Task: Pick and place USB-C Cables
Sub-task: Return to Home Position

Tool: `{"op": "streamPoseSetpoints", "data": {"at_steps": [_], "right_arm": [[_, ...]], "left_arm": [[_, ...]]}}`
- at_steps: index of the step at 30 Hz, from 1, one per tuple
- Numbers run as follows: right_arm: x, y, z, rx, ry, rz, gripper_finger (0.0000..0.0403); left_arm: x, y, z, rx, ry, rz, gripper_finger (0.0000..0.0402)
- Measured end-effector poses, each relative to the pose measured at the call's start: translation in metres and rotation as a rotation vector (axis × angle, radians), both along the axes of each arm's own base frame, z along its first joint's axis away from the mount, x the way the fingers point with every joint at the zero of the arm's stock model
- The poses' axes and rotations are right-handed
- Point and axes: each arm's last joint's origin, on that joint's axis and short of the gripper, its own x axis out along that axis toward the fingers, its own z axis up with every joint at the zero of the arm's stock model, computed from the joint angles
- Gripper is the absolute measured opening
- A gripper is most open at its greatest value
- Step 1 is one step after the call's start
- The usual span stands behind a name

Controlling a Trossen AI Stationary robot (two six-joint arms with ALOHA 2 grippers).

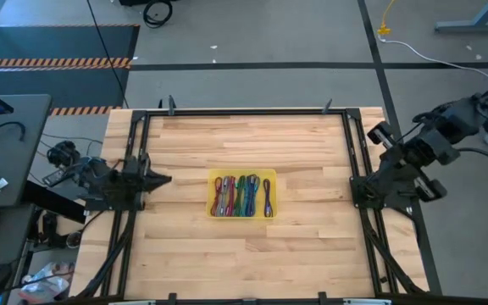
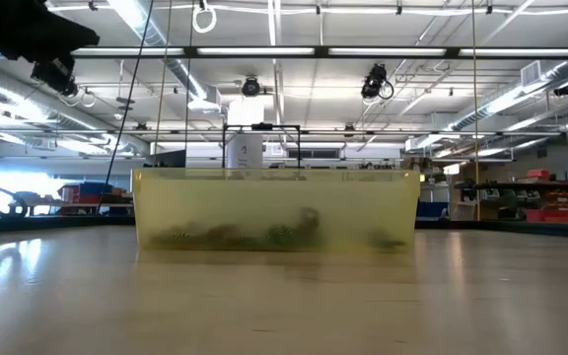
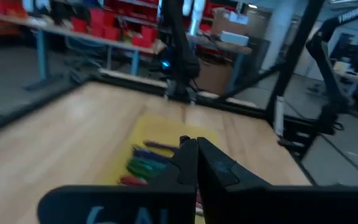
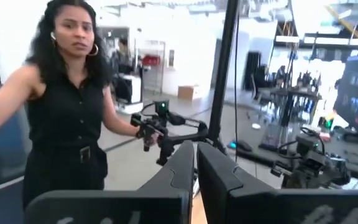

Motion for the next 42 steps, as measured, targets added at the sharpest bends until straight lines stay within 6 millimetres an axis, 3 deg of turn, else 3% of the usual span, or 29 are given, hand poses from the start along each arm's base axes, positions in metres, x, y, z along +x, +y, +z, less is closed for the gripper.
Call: {"op": "streamPoseSetpoints", "data": {"at_steps": [6, 10, 17, 28, 32, 34, 37, 42], "right_arm": [[-0.025, -0.021, -0.056, 0.091, -0.093, -0.018, 0.0025], [-0.032, -0.027, -0.098, 0.152, -0.133, -0.029, 0.0025], [-0.037, -0.033, -0.154, 0.215, -0.191, -0.066, 0.0026], [-0.026, -0.028, -0.21, 0.259, -0.156, -0.145, 0.0026], [-0.022, -0.025, -0.223, 0.249, -0.138, -0.157, 0.0026], [-0.02, -0.023, -0.228, 0.231, -0.131, -0.161, 0.0026], [-0.017, -0.02, -0.237, 0.209, -0.113, -0.163, 0.0026], [-0.012, -0.016, -0.249, 0.267, -0.058, -0.148, 0.0026]], "left_arm": [[0.0, 0.008, 0.006, 0.036, -0.009, 0.074, 0.0004], [0.001, 0.013, 0.005, 0.033, 0.004, 0.112, 0.0004], [0.003, 0.021, 0.003, 0.032, 0.013, 0.165, 0.0004], [0.003, 0.025, -0.009, 0.013, 0.135, 0.102, 0.0004], [0.008, 0.023, -0.01, 0.074, 0.077, 0.059, 0.0004], [0.016, 0.022, -0.02, 0.125, 0.015, 0.004, 0.0004], [0.028, 0.021, -0.05, 0.145, 0.009, -0.011, 0.0004], [0.036, 0.021, -0.059, 0.244, 0.012, -0.025, 0.0004]]}}
